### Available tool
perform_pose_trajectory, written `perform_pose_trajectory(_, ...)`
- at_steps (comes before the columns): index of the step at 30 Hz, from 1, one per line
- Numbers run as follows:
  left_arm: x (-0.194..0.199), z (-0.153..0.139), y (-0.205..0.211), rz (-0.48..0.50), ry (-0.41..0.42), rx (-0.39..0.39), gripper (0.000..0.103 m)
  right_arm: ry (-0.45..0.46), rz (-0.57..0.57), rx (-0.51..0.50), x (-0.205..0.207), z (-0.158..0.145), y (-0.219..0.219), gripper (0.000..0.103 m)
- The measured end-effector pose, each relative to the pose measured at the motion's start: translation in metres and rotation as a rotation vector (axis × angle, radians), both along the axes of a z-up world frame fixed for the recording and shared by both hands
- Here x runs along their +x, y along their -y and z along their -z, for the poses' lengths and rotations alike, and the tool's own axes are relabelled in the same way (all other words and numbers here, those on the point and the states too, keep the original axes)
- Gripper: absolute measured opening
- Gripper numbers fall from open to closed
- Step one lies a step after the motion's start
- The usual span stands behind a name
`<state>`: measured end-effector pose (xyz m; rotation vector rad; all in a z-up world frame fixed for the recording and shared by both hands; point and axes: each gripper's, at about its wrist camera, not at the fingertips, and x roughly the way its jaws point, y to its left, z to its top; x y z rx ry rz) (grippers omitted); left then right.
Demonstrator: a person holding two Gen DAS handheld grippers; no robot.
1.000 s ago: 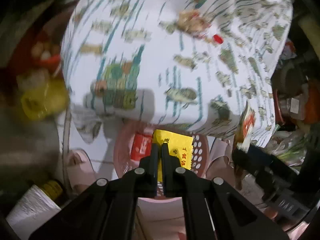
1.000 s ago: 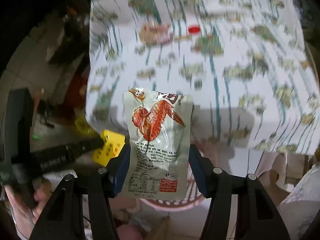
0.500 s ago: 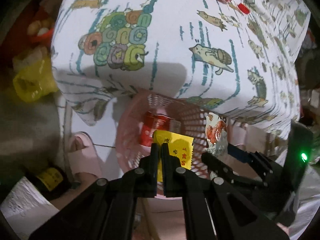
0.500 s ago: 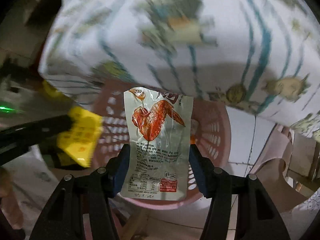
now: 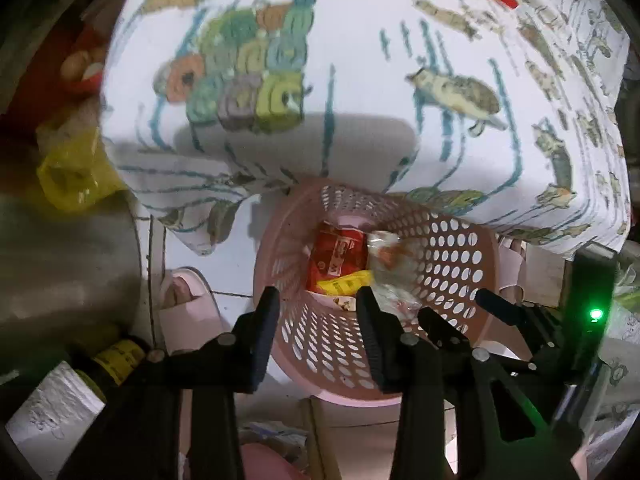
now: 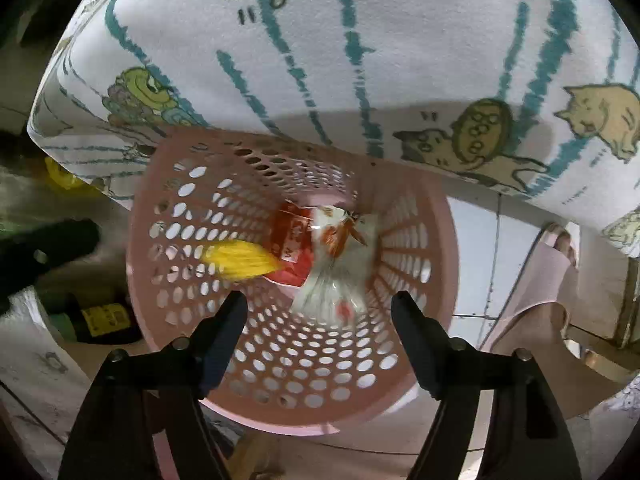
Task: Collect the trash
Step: 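Raise both tools back above the cloth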
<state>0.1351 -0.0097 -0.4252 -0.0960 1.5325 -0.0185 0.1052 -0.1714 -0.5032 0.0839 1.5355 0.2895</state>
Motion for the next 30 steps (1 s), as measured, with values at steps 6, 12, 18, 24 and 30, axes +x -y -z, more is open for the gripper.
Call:
perform_pose_trajectory(6,-0.003,-0.047,-0.003,0.011,0.124,0.039,0.048,0.137,-0.015,-0.066,-0.006,-0.038,-0.001,0.076)
perform_pose_trajectory(12,-0.008,-0.117,-0.011,0.012,0.357,0.064,0.063,0.460,-0.077,-0.132,-0.009,-0.125,-0.008,0.078)
perform_pose_trajectory(18,-0.023,-0.182,-0.020,-0.005,0.642,0.160,0.070,0.768,-0.075,-0.135,-0.016,-0.226,0.000,0.085)
perform_pose_trajectory(24,-0.039,-0.248,-0.028,-0.035,0.929,0.145,0.103,1.066,-0.003,-0.094,-0.025,-0.321,0.027,0.090)
perform_pose_trajectory(30,-0.025,-0.279,-0.013,0.008,1.032,0.159,0.103,1.293,0.051,-0.079,-0.021,-0.367,0.058,0.103)
